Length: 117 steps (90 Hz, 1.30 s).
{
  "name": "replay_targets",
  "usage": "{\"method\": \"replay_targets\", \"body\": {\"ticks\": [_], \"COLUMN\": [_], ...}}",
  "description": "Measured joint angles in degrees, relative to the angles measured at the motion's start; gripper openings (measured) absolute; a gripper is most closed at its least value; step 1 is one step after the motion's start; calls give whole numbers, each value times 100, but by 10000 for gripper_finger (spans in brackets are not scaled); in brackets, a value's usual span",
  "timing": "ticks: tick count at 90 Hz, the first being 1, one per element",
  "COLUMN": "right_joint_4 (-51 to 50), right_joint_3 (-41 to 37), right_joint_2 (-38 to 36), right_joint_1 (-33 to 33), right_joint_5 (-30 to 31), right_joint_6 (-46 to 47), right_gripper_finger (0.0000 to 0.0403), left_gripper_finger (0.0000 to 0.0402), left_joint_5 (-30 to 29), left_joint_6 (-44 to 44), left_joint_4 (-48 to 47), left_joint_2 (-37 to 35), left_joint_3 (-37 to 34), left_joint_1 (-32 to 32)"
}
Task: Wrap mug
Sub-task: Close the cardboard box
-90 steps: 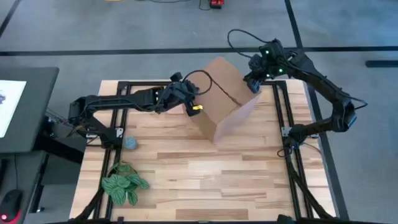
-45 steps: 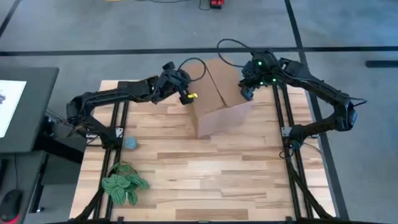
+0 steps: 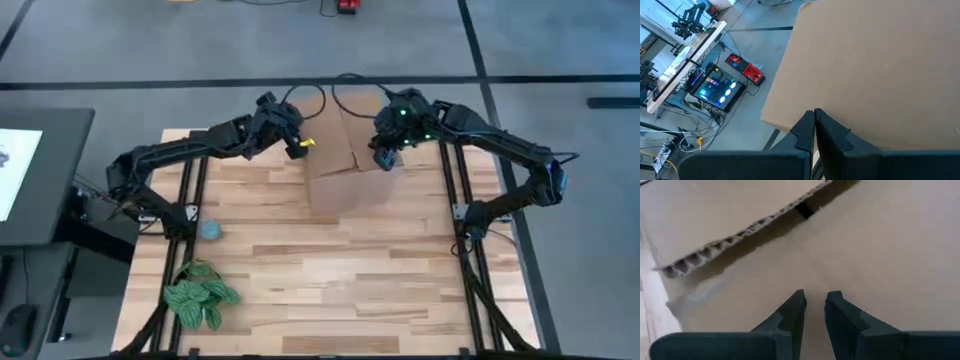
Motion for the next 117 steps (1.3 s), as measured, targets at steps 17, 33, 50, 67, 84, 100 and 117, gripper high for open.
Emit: {"method": "replay_targets", "body": {"ticks": [17, 33, 50, 67, 84, 100, 117], "right_joint_4": [73, 133, 919, 1971, 2357, 2399, 2655], "right_joint_3": [4, -7, -37, -52, -39, -35, -29], "right_joint_2": [85, 85, 93, 79, 89, -47, -327], "right_joint_1": [50, 58, 60, -124, -316, -423, -388], "right_joint_5": [139, 208, 191, -732, -832, -668, -1262], "right_joint_6": [42, -230, -877, -1473, -1553, -1743, -2021], "right_gripper_finger": [65, 65, 65, 66, 60, 42, 17], "left_gripper_finger": [0, 0, 0, 0, 0, 0, 0], "left_joint_5": [20, 205, 220, 253, 279, 301, 303], "left_joint_6": [-125, -381, -407, -426, -444, -444, -439], "left_joint_4": [-71, -106, -226, -289, -320, -333, -337], "left_joint_2": [0, 0, -2, -7, -2, 0, 0], "left_joint_3": [7, 11, 22, 22, 18, 13, 11], "left_joint_1": [-4, -22, -96, -103, -109, -111, -114]}}
